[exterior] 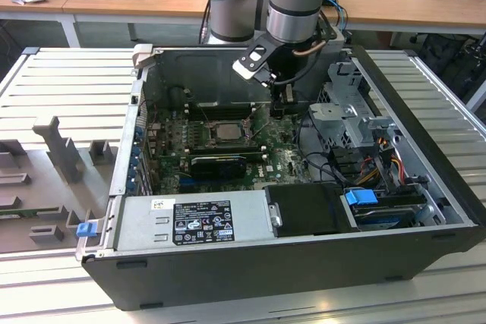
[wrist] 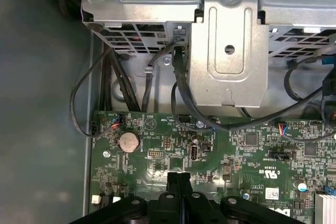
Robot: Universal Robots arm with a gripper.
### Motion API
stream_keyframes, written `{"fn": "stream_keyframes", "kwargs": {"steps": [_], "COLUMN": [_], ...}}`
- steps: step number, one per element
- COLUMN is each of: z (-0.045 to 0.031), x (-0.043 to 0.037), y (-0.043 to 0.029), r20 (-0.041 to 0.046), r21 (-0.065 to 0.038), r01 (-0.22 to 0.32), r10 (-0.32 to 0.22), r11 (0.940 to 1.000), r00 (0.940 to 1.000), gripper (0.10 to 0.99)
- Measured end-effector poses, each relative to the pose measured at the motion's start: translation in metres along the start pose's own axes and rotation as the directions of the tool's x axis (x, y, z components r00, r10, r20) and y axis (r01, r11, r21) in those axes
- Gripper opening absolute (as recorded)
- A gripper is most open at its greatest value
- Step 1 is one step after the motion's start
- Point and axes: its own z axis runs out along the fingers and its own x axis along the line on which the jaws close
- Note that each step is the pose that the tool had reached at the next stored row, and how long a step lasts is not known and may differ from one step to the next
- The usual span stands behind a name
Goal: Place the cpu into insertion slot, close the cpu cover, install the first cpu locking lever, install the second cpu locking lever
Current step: 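Close the cpu cover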
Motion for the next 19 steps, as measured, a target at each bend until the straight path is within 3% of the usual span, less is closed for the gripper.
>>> {"fn": "stream_keyframes", "kwargs": {"steps": [19], "z": [-0.0006], "x": [0.0005], "y": [-0.0133], "r20": [0.0001], "r21": [0.0], "r01": [0.0], "r10": [0.0], "r11": [1.0], "r00": [1.0], "gripper": [0.106]}}
